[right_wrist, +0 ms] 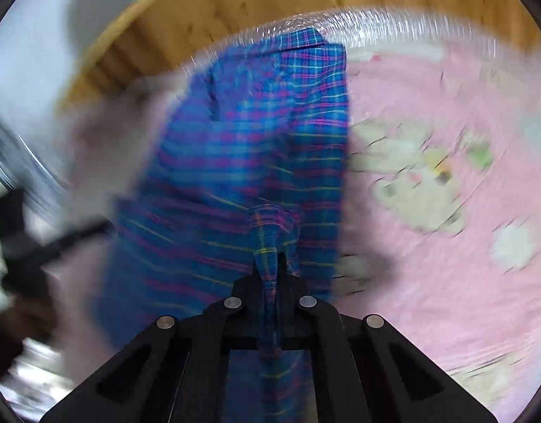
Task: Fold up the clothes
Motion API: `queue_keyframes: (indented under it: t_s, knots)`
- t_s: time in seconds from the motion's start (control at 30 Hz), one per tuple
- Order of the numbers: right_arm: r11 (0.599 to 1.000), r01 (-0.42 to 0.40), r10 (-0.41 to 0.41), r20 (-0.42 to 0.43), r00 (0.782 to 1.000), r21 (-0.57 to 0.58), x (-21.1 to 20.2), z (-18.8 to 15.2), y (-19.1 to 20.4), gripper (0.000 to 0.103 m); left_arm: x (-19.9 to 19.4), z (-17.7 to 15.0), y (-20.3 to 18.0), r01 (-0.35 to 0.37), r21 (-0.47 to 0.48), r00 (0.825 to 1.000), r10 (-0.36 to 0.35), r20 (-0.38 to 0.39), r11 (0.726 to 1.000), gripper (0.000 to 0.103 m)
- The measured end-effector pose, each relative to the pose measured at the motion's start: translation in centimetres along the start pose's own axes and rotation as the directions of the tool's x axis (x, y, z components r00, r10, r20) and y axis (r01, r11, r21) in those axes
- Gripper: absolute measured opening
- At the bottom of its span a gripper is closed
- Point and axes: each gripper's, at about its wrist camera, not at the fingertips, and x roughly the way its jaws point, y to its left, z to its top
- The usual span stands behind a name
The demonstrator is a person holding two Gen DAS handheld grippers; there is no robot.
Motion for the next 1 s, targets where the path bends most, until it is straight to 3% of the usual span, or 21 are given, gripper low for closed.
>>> queue_keyframes:
  t_s: [0.07,0.13,0.17,0.23,0.33,0.4,0.5,0.6,0.63,0.67,0.7,0.73,0.8,0.87,0.93,1.0]
  knots:
    - [0.969,-0.188,0.188,0.015,0.982,0.158,-0.1,0.5,-2.3,0.002,-1.9,0.5,0.6,0.155,-0.047,0.986,-0.152,0.063,0.987,0.003]
    - [0.897,-0.321,0.323,0.043,0.945,0.303,0.7,0.8,-5.1,0.002,-1.8,0.7,2.0,0.198,-0.092,0.979,-0.192,0.069,0.976,0.003]
    - [0.869,-0.344,0.353,0.041,0.935,0.356,1.6,0.7,-6.4,0.002,-1.6,0.7,2.7,0.208,-0.115,0.977,-0.201,0.066,0.971,0.003]
    - [0.866,-0.308,0.332,0.009,0.943,0.393,3.3,0.1,-7.8,0.002,-1.1,0.8,4.2,0.227,-0.16,0.974,-0.22,0.062,0.961,0.003]
    - [0.863,-0.278,0.315,-0.017,0.949,0.422,4.8,-0.6,-9.0,0.002,-0.5,0.5,4.9,0.138,-0.17,0.99,-0.131,0.05,0.976,0.02]
    - [0.867,-0.276,0.311,-0.019,0.95,0.414,4.8,-0.6,-8.8,0.002,-0.1,0.2,5.3,0.067,-0.17,0.997,-0.061,0.042,0.983,0.039]
    - [0.867,-0.28,0.315,-0.019,0.949,0.412,5.0,-0.7,-8.6,0.0,0.6,-0.2,5.6,-0.016,-0.166,0.999,0.022,0.035,0.986,0.049]
    - [0.866,-0.288,0.323,-0.016,0.946,0.409,5.9,-0.4,-8.7,0.0,1.7,-0.3,4.8,-0.004,-0.131,1.0,0.007,0.024,0.991,0.048]
    - [0.866,-0.291,0.325,-0.015,0.946,0.407,6.3,-0.2,-8.8,0.0,1.9,-0.3,4.6,0.011,-0.124,1.0,-0.009,0.017,0.992,0.043]
    - [0.869,-0.292,0.325,-0.017,0.946,0.4,6.4,0.1,-8.9,0.0,2.1,-0.2,4.4,0.025,-0.116,1.0,-0.024,0.01,0.993,0.02]
    - [0.877,-0.288,0.32,-0.022,0.947,0.385,6.1,0.1,-9.0,0.0,2.3,-0.1,4.2,0.039,-0.109,0.999,-0.039,0.003,0.993,0.008]
    - [0.885,-0.283,0.314,-0.027,0.949,0.369,5.9,0.2,-9.0,0.0,2.1,-0.1,4.2,0.073,-0.122,0.997,-0.072,0.008,0.99,0.007]
    - [0.906,-0.271,0.303,-0.049,0.952,0.325,5.9,0.5,-8.4,0.0,1.4,-0.1,4.4,0.157,-0.164,0.988,-0.154,0.032,0.974,0.004]
    - [0.897,-0.293,0.328,-0.054,0.943,0.331,6.3,0.6,-8.7,0.0,1.0,-0.2,5.1,0.249,-0.23,0.968,-0.24,0.065,0.941,0.004]
    - [0.883,-0.323,0.361,-0.055,0.931,0.342,6.5,0.5,-9.3,0.0,2.1,-0.9,7.4,0.327,-0.354,0.944,-0.32,0.08,0.876,0.004]
    - [0.897,-0.306,0.346,-0.075,0.935,0.318,6.3,0.9,-9.1,0.002,4.5,-2.0,10.0,0.351,-0.48,0.926,-0.375,0.049,0.804,0.007]
